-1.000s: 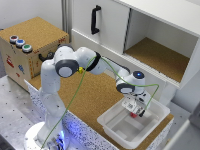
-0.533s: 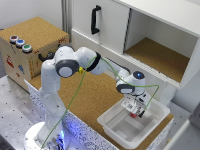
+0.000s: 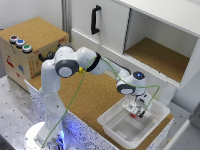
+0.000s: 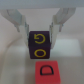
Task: Place the purple object on the table
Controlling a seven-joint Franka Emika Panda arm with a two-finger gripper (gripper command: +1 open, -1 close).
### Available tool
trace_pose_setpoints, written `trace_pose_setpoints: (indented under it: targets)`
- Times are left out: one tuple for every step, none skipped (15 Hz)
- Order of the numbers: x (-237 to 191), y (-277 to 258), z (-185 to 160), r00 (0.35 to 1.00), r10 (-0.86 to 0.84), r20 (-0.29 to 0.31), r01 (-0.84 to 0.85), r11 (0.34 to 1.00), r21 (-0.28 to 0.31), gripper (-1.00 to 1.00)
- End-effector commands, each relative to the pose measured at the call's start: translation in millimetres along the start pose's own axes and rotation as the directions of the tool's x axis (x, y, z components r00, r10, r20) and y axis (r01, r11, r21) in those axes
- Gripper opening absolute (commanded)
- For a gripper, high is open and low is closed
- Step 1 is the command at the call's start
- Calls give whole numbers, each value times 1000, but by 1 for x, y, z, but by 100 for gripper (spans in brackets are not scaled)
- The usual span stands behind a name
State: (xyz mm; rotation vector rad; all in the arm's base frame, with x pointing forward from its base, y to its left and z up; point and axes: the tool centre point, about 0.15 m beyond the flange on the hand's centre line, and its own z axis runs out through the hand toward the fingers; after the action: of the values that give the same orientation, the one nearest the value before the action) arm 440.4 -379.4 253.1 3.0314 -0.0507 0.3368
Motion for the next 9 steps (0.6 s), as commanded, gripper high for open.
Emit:
trace_pose_setpoints:
  targets:
    - [14,-27,-68,992,29,-120,-24,999,40,-100]
    - [16,-33,-81,990,50,-134,-43,998,55,-100]
    - [17,-42,-93,986,63,-156,-54,997,64,-100]
    - [18,-54,-100,986,64,-156,-55,997,61,-100]
    - [17,-67,-107,984,71,-161,-61,996,66,-100]
    - [16,-83,-112,985,72,-156,-61,995,76,-100]
    - [14,-104,-117,985,57,-161,-45,996,77,-100]
    - [13,-123,-121,985,45,-164,-32,996,78,-100]
    - [11,-141,-124,985,39,-166,-25,996,85,-100]
